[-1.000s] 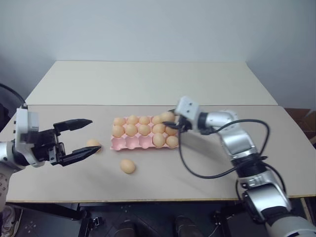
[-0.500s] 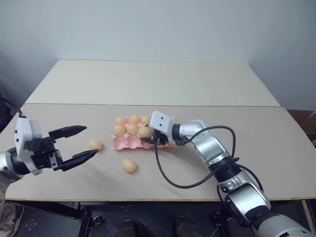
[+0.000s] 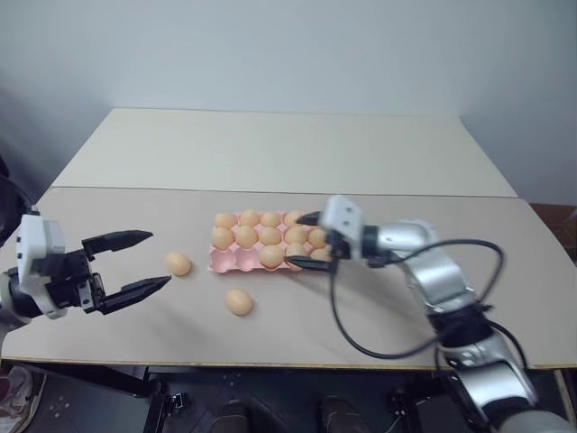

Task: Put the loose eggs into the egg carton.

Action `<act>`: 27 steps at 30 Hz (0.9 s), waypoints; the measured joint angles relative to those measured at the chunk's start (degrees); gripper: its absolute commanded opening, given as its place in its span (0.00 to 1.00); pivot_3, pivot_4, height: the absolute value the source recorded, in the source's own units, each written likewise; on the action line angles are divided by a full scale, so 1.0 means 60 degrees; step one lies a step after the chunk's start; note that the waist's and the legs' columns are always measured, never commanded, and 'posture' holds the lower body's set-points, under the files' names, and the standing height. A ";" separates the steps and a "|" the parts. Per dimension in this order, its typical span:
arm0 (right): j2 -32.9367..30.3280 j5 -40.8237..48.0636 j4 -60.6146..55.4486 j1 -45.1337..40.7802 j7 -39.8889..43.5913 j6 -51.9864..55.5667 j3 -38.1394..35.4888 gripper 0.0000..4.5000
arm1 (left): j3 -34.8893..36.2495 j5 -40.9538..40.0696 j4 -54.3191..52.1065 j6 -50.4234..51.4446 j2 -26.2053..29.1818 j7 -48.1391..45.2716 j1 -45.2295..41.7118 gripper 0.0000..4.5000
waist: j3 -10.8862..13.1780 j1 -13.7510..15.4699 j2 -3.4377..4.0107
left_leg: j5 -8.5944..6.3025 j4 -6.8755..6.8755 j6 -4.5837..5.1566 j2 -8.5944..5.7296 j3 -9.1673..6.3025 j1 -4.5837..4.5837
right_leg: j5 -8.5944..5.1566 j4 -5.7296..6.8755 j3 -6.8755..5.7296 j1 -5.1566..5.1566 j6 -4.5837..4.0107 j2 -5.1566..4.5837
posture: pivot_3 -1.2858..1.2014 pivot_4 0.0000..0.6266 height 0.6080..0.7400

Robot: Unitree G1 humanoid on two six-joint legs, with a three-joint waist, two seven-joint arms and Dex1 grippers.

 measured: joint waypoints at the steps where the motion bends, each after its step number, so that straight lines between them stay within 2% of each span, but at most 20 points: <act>1: -0.0379 0.0284 -0.0211 0.0240 0.0242 0.0022 -0.0294 1.00 | -0.0041 0.0047 0.0110 -0.0065 0.0049 -0.0126 0.0012 1.00 | 0.0000 0.0019 0.0000 | 0.0000 0.0000 0.0000 0.0000 0.0000 0.0000 | 0.0000 0.0001 0.0000 -0.0001 0.0000 0.0000 | 0.52 0.24 1.00; 5: -0.1992 0.1233 -0.0462 0.0989 0.1358 0.0025 -0.1516 1.00 | -0.0085 0.0352 0.0596 -0.0394 0.0266 -0.0668 0.0144 1.00 | 0.0000 0.0018 0.0000 | -0.0001 0.0000 0.0001 0.0001 0.0008 0.0011 | -0.0001 -0.0003 0.0005 0.0007 0.0000 0.0001 | 0.52 0.24 1.00; 10: -0.3173 0.1950 -0.0186 0.1718 0.2709 -0.0541 -0.2241 1.00 | -0.0062 0.0378 0.0786 -0.0479 0.0315 -0.1030 0.0177 1.00 | 0.0000 0.0008 -0.0001 | -0.0001 -0.0001 0.0002 0.0001 0.0009 0.0015 | -0.0001 -0.0003 0.0009 0.0013 0.0000 0.0002 | 0.52 0.24 1.00; 27: -0.3329 0.2277 -0.0040 0.1883 0.2781 -0.0774 -0.2397 1.00 | 0.0115 0.0376 0.0550 -0.0484 0.0327 -0.1230 0.0446 1.00 | 0.0000 0.0051 -0.0001 | -0.0001 0.0000 0.0002 0.0001 0.0011 0.0015 | -0.0002 -0.0001 0.0012 0.0011 0.0000 0.0001 | 0.52 0.24 1.00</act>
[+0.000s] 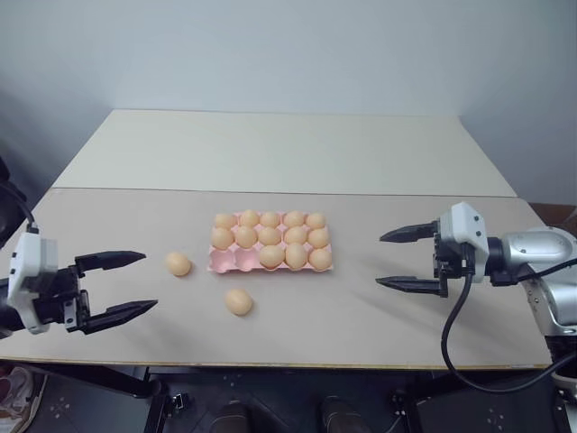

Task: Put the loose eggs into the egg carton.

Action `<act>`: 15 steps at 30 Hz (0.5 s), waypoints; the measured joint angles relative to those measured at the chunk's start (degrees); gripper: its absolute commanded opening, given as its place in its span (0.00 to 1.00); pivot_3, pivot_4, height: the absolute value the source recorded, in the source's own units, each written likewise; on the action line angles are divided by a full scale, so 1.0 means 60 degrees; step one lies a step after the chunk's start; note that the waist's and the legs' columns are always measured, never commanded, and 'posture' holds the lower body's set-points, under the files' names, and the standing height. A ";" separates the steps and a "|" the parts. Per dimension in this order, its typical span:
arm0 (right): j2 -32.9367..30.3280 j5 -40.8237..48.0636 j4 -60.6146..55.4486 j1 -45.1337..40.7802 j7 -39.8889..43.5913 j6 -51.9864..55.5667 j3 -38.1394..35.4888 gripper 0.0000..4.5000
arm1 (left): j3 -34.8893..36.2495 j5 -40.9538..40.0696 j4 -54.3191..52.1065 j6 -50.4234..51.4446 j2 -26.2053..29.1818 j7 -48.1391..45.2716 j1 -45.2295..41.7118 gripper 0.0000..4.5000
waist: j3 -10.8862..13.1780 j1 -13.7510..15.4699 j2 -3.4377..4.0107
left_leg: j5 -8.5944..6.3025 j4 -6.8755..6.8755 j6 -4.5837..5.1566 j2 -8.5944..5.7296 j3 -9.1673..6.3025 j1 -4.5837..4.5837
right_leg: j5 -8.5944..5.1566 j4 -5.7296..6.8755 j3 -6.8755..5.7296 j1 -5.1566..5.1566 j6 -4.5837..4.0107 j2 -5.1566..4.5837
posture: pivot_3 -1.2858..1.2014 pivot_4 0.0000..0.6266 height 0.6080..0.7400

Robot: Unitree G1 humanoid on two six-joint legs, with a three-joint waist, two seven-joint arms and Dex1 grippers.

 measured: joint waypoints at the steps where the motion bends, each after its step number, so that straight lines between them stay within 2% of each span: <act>1: 0.0000 0.0001 -0.0003 0.0000 -0.0003 0.0000 0.0000 1.00 | -0.0011 0.0000 -0.0020 0.0000 0.0000 0.0014 -0.0004 1.00 | 0.0000 0.0001 0.0000 | 0.0000 0.0000 0.0000 0.0000 -0.0001 0.0000 | 0.0000 0.0000 0.0000 0.0000 0.0000 0.0000 | 0.52 0.24 1.00; 5: 0.0000 0.0009 -0.0069 0.0000 -0.0020 0.0000 0.0000 1.00 | -0.0215 0.0083 -0.0091 -0.0014 -0.0001 0.0151 -0.0146 1.00 | 0.0000 0.0011 0.0000 | 0.0000 0.0000 0.0000 -0.0001 -0.0001 0.0002 | 0.0000 0.0001 0.0000 0.0002 0.0000 0.0000 | 0.52 0.24 1.00; 10: 0.0000 0.0102 -0.0210 0.0004 -0.0026 0.0000 0.0004 1.00 | -0.0868 0.1506 0.0612 -0.0296 -0.0075 0.1765 -0.0890 1.00 | 0.0000 0.0034 0.0000 | 0.0000 0.0000 0.0000 -0.0002 -0.0001 0.0009 | 0.0000 0.0001 0.0000 0.0010 0.0000 0.0000 | 0.52 0.24 1.00; 15: 0.0007 0.0185 -0.0335 0.0005 -0.0047 0.0000 0.0023 1.00 | -0.1907 0.2114 0.1389 -0.0394 -0.0582 0.2633 -0.1799 1.00 | 0.0000 0.0041 0.0000 | 0.0000 0.0003 0.0000 -0.0002 -0.0001 -0.0001 | 0.0001 0.0002 -0.0001 0.0003 0.0000 0.0000 | 0.52 0.24 1.00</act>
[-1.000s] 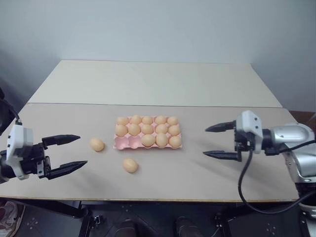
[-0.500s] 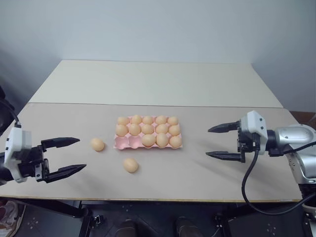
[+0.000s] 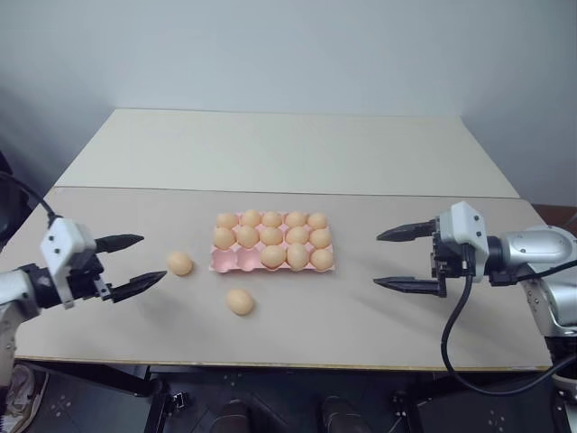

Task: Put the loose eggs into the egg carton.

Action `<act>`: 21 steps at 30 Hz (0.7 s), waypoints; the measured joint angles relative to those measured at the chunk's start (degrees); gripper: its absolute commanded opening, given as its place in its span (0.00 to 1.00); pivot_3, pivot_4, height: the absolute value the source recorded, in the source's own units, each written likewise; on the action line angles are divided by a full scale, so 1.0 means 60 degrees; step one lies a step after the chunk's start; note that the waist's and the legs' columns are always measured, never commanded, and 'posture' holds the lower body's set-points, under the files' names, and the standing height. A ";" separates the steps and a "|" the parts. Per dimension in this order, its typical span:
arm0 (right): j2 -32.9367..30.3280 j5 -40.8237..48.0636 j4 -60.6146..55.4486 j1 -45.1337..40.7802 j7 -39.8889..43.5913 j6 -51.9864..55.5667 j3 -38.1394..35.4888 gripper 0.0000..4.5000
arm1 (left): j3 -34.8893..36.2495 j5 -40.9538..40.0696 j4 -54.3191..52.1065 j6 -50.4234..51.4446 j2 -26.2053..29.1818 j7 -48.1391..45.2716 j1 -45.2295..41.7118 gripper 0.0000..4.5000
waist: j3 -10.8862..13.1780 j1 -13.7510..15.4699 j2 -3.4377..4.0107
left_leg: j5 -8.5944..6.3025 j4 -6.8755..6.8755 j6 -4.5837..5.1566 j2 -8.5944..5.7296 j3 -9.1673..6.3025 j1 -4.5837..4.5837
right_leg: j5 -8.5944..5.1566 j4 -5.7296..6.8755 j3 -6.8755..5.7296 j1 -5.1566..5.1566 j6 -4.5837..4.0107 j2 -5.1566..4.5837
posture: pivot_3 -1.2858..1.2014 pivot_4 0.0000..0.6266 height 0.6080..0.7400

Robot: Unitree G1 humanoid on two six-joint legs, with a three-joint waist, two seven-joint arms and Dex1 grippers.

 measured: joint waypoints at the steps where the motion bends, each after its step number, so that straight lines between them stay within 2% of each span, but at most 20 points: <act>1: 0.0003 0.0000 -0.0014 0.0002 0.0000 -0.0007 0.0010 1.00 | -0.0252 0.0200 0.0199 -0.0079 -0.0136 0.0138 -0.0237 1.00 | 0.0000 0.0003 0.0000 | 0.0000 0.0001 0.0000 0.0000 0.0000 0.0002 | 0.0000 0.0003 0.0000 0.0001 0.0000 0.0000 | 0.52 0.24 1.00; 7: 0.0113 -0.0001 -0.0177 -0.0084 -0.0061 -0.0120 0.0151 1.00 | -0.1966 0.1597 0.2314 -0.0424 -0.1063 0.1111 -0.2019 1.00 | -0.0002 0.0028 -0.0004 | 0.0000 0.0008 0.0000 -0.0004 -0.0004 -0.0006 | 0.0001 0.0002 -0.0002 0.0003 0.0001 0.0001 | 0.52 0.24 1.00; 12: 0.0115 0.0011 -0.0333 -0.0060 -0.0211 -0.0119 0.0228 1.00 | -0.2561 0.2106 0.3469 -0.0631 -0.1388 0.1373 -0.2773 1.00 | -0.0002 -0.0008 -0.0004 | 0.0001 0.0017 0.0000 -0.0003 -0.0007 -0.0015 | 0.0002 0.0009 0.0000 -0.0009 0.0001 0.0002 | 0.52 0.24 1.00; 15: 0.0111 0.0110 -0.0541 -0.0011 -0.0273 -0.0119 0.0222 1.00 | -0.2791 0.2355 0.3978 -0.0593 -0.1427 0.1428 -0.3046 0.87 | -0.0003 -0.0002 -0.0004 | 0.0001 0.0018 0.0000 -0.0004 -0.0008 -0.0005 | 0.0001 0.0011 -0.0002 0.0003 0.0001 0.0001 | 0.52 0.24 1.00; 19: 0.0110 0.0160 -0.0576 0.0028 -0.0375 -0.0119 0.0221 1.00 | -0.2808 0.2360 0.4122 -0.0603 -0.1462 0.1430 -0.3095 0.58 | -0.0003 0.0008 -0.0005 | 0.0001 0.0017 0.0000 -0.0004 -0.0009 -0.0010 | 0.0001 0.0009 -0.0002 -0.0001 0.0001 0.0001 | 0.52 0.24 1.00; 21: 0.0110 0.0162 -0.0576 0.0029 -0.0402 -0.0119 0.0222 1.00 | -0.2797 0.2346 0.4087 -0.0620 -0.1460 0.1383 -0.3092 0.56 | -0.0003 0.0009 -0.0005 | 0.0001 0.0018 0.0000 -0.0004 -0.0009 -0.0011 | 0.0001 0.0010 -0.0003 -0.0001 0.0001 0.0001 | 0.52 0.24 1.00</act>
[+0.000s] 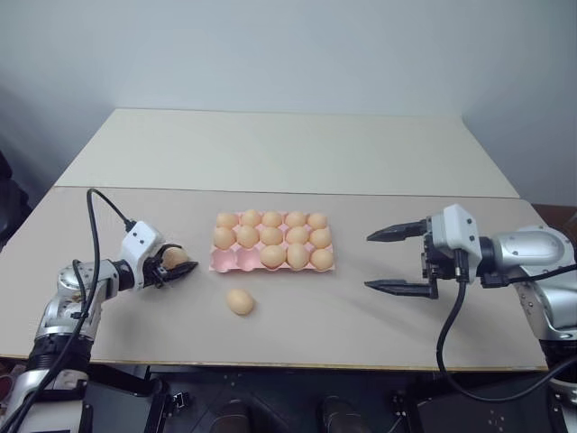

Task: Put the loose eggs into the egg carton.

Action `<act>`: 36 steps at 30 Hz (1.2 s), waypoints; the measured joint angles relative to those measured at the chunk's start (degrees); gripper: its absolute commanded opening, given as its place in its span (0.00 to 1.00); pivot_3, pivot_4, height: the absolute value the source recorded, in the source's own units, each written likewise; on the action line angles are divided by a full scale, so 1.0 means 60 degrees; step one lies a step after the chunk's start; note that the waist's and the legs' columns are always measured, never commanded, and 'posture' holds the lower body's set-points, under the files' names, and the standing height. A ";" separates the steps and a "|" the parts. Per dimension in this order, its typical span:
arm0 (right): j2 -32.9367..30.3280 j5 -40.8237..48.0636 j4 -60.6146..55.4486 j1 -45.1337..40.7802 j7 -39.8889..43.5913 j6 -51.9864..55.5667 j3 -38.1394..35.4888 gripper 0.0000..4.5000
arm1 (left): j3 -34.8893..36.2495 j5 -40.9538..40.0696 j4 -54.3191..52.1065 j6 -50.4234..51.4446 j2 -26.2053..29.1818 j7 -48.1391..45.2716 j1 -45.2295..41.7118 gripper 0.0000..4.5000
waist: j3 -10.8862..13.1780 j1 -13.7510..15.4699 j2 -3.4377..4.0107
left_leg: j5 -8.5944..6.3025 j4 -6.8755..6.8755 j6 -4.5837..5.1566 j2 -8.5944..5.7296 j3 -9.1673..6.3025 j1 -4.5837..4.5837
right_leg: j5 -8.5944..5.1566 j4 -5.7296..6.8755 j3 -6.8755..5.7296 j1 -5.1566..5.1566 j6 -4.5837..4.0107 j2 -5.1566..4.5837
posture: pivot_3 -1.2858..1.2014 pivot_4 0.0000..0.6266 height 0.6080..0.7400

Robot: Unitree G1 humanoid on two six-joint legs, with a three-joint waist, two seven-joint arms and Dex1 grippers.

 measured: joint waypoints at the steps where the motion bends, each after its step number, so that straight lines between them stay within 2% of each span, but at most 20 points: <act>1: 0.0000 0.0003 0.0000 0.0000 -0.0007 0.0000 0.0000 1.00 | 0.0030 -0.0046 -0.0093 -0.0005 0.0009 -0.0079 0.0009 0.56 | 0.0000 0.0000 0.0000 | 0.0000 0.0001 0.0000 0.0000 0.0000 -0.0001 | 0.0000 0.0000 0.0000 0.0001 0.0000 0.0000 | 0.52 0.24 1.00; 10: 0.0016 0.0004 0.0012 -0.0007 -0.0067 -0.0010 0.0008 1.00 | 0.0347 -0.1684 -0.3088 0.0300 0.0033 -0.1357 -0.0023 0.56 | 0.0000 0.0013 0.0000 | 0.0000 0.0005 0.0000 -0.0001 -0.0001 0.0007 | 0.0000 0.0001 0.0000 0.0013 0.0000 -0.0001 | 0.52 0.24 1.00; 16: 0.0041 0.0005 0.0008 -0.0040 -0.0078 -0.0021 0.0038 1.00 | -0.0808 -0.1429 -0.2989 0.0217 -0.0913 -0.1459 -0.0482 0.56 | -0.0001 0.0017 0.0000 | 0.0000 0.0009 0.0000 -0.0003 -0.0005 -0.0001 | 0.0000 -0.0004 -0.0001 0.0010 0.0001 0.0000 | 0.52 0.24 1.00; 22: 0.0039 0.0007 -0.0043 0.0010 -0.0171 -0.0020 0.0034 1.00 | -0.1284 -0.0891 -0.2258 0.0101 -0.1594 -0.1014 -0.1078 0.56 | -0.0001 -0.0005 0.0000 | 0.0000 0.0016 0.0001 -0.0004 -0.0009 0.0002 | 0.0001 0.0001 0.0000 0.0012 0.0001 0.0001 | 0.52 0.24 1.00; 23: 0.0039 0.0007 -0.0051 0.0009 -0.0190 -0.0020 0.0034 1.00 | -0.1347 -0.0816 -0.2234 0.0114 -0.1650 -0.0924 -0.1077 0.72 | -0.0001 -0.0013 -0.0001 | 0.0000 0.0015 0.0001 -0.0004 -0.0009 0.0003 | 0.0001 0.0001 0.0001 0.0013 0.0001 0.0000 | 0.52 0.24 1.00; 27: 0.0039 0.0014 -0.0102 0.0009 -0.0254 -0.0012 0.0034 1.00 | -0.1325 -0.0711 -0.2250 0.0127 -0.1715 -0.0644 -0.1038 0.99 | -0.0001 -0.0009 -0.0001 | 0.0000 0.0014 0.0001 -0.0005 -0.0011 -0.0002 | 0.0001 0.0000 0.0001 0.0008 0.0001 0.0000 | 0.52 0.24 1.00; 33: 0.0047 0.0019 -0.0216 0.0005 -0.0268 -0.0012 0.0043 1.00 | -0.0645 -0.1383 -0.3130 0.0376 -0.1331 -0.0801 -0.0585 0.99 | -0.0001 -0.0005 -0.0001 | 0.0000 0.0015 0.0001 -0.0003 -0.0013 -0.0001 | 0.0001 0.0001 -0.0001 0.0010 0.0001 0.0000 | 0.52 0.24 1.00; 36: 0.0069 0.0020 -0.0203 -0.0016 -0.0258 -0.0013 0.0068 1.00 | 0.0052 -0.2143 -0.3776 0.0725 -0.0694 -0.1242 -0.0155 0.99 | -0.0001 -0.0042 -0.0001 | 0.0000 0.0013 0.0001 -0.0001 -0.0013 0.0000 | 0.0000 0.0000 0.0000 0.0006 0.0001 0.0001 | 0.52 0.24 1.00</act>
